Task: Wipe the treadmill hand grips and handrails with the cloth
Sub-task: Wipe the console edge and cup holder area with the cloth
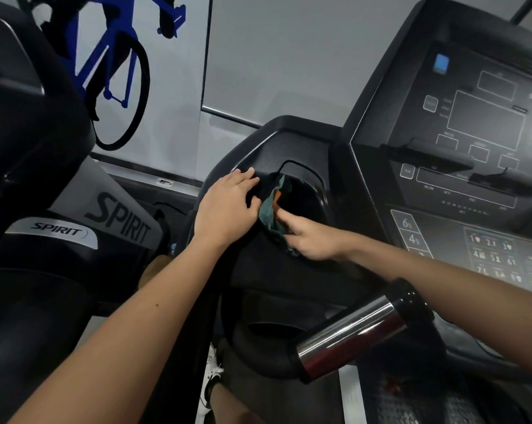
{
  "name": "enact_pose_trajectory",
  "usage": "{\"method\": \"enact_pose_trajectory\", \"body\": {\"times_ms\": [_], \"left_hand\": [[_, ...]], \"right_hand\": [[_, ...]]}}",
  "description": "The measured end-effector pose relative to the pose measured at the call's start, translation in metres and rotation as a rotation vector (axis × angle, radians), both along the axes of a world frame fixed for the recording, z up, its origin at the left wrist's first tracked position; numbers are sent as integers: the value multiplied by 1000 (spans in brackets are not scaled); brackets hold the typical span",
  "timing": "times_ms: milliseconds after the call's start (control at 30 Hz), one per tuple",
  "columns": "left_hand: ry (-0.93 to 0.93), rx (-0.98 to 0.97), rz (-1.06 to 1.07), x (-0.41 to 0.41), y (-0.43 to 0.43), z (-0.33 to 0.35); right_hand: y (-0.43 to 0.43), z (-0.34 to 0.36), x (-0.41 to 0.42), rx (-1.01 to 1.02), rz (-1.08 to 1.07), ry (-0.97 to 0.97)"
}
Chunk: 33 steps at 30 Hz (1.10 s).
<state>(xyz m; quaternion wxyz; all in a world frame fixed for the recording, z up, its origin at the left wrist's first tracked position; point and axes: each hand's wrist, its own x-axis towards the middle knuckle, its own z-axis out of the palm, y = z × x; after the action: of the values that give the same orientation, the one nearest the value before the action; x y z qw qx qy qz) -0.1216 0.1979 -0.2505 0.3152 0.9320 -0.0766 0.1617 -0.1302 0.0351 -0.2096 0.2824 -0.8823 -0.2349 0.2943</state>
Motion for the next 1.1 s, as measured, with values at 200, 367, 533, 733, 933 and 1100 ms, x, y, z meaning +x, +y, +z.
{"method": "enact_pose_trajectory", "body": {"times_ms": [200,367,533,733,933,1100], "left_hand": [[2,-12,8,0,0,0],[-6,-14,14,-2,-1,1],[-7,-12,12,-2,-1,0],[11,-12,5,0,0,-1],[10,-16,3,-1,0,-1],[3,-14,2,0,0,-1]], "right_hand": [[-1,-11,12,-480,72,-372],[-2,-7,12,-992,257,-804],[10,-8,12,-1245,419,-979],[5,2,19,-1262,525,-1040],[0,20,17,-1180,457,-940],[0,19,27,-1035,446,-651]]}}
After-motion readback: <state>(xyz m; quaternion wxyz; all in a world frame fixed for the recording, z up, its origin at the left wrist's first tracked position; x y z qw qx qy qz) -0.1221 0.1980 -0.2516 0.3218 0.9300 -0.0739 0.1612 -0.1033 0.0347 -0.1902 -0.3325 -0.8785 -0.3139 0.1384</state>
